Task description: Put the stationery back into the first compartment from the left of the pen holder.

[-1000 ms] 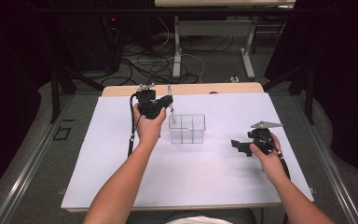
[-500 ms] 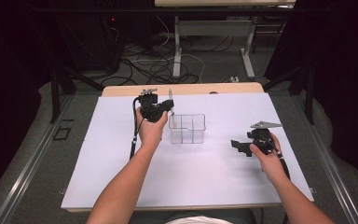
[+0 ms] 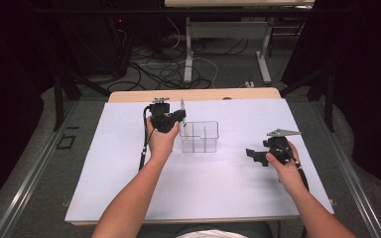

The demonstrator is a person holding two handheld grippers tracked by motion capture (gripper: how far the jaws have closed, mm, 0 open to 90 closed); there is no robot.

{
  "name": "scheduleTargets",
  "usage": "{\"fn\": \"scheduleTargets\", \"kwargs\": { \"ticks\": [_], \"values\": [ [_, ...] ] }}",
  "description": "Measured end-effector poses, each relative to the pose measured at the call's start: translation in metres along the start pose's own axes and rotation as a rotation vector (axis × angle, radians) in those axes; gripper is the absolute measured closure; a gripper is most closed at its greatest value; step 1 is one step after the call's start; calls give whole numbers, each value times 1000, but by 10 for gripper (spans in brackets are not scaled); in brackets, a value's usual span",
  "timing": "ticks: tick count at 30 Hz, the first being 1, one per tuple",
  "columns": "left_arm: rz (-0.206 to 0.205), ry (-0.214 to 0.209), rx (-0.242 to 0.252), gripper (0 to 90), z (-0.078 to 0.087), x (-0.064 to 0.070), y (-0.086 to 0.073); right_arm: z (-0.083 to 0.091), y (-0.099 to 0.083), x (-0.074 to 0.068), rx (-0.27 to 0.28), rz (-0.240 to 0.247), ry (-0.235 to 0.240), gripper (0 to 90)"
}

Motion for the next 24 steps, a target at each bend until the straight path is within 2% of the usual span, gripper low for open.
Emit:
{"fn": "scheduleTargets", "kwargs": {
  "ticks": [2,7,9,12,18,21,24],
  "values": [
    [3,-24,-7,697,4,-1,0,0,0,0,1,-3,-2,135],
    [14,-40,25,604,18,-11,4,0,0,0,5,-8,-1,135],
    [21,-37,21,556,23,-17,5,0,0,0,5,-9,-1,136],
    [5,-34,35,507,29,-24,6,0,0,1,1,1,-5,140],
    [-82,6,33,388,41,-34,4,0,1,-1,1,9,-5,142],
    [-117,16,35,343,47,-38,3,0,1,-1,1,7,-6,142],
    [-170,20,29,306,54,-42,-1,0,0,0,1,8,-8,142]
  ]
}}
Point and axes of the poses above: each handheld gripper's, and its own axes: z roughly backward along the jaws, y roughly out of its top, x roughly to its right, the point moved 9 cm from there along -z, roughly forward along the jaws, and after that the axes turned 1 degree about z, right-handed, at the moved point
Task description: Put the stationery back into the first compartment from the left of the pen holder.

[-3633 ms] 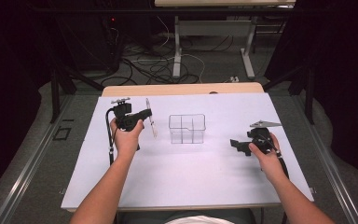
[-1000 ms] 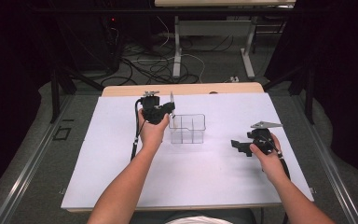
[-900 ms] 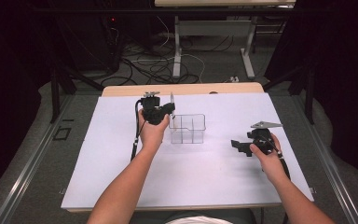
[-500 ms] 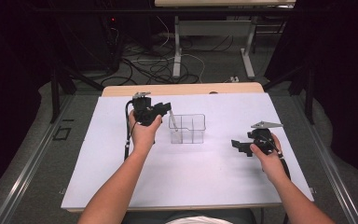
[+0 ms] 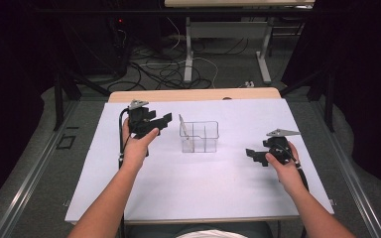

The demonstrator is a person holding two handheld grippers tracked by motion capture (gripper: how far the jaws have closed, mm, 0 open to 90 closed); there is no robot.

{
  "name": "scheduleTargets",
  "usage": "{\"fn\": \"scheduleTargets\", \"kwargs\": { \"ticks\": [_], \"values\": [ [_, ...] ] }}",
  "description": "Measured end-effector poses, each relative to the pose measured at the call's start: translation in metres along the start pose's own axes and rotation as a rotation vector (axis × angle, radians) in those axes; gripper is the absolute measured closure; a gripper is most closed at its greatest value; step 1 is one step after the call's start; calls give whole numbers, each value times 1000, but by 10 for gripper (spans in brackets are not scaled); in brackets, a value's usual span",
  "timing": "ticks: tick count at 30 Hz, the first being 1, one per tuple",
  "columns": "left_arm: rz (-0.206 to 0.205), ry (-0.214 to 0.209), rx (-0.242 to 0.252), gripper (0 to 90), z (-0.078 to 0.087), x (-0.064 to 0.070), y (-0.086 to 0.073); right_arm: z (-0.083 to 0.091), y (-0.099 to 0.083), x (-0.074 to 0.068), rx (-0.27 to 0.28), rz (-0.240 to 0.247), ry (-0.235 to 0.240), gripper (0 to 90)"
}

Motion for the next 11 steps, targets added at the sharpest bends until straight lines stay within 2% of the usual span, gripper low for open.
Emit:
{"fn": "scheduleTargets", "kwargs": {
  "ticks": [1,3,8,10,11],
  "values": [
    [-25,5,1,301,3,-2,-1,0,0,0,-1,0,1,142],
    [-46,9,5,296,8,-5,-5,1,0,1,0,0,0,142],
    [-39,-26,-10,259,20,-10,-20,1,0,1,5,-7,0,142],
    [-22,-47,-36,208,23,-11,-29,2,-1,2,1,-7,-3,142],
    [-24,-43,-45,187,24,-13,-33,2,-2,2,1,-5,-7,142]
  ]
}}
Point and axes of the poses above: each handheld gripper's, and its own axes: z roughly backward along the jaws, y roughly out of its top, x roughly to its right, the point moved 9 cm from there along -z, roughly forward along the jaws, and after that the axes turned 1 degree about z, right-handed, at the moved point
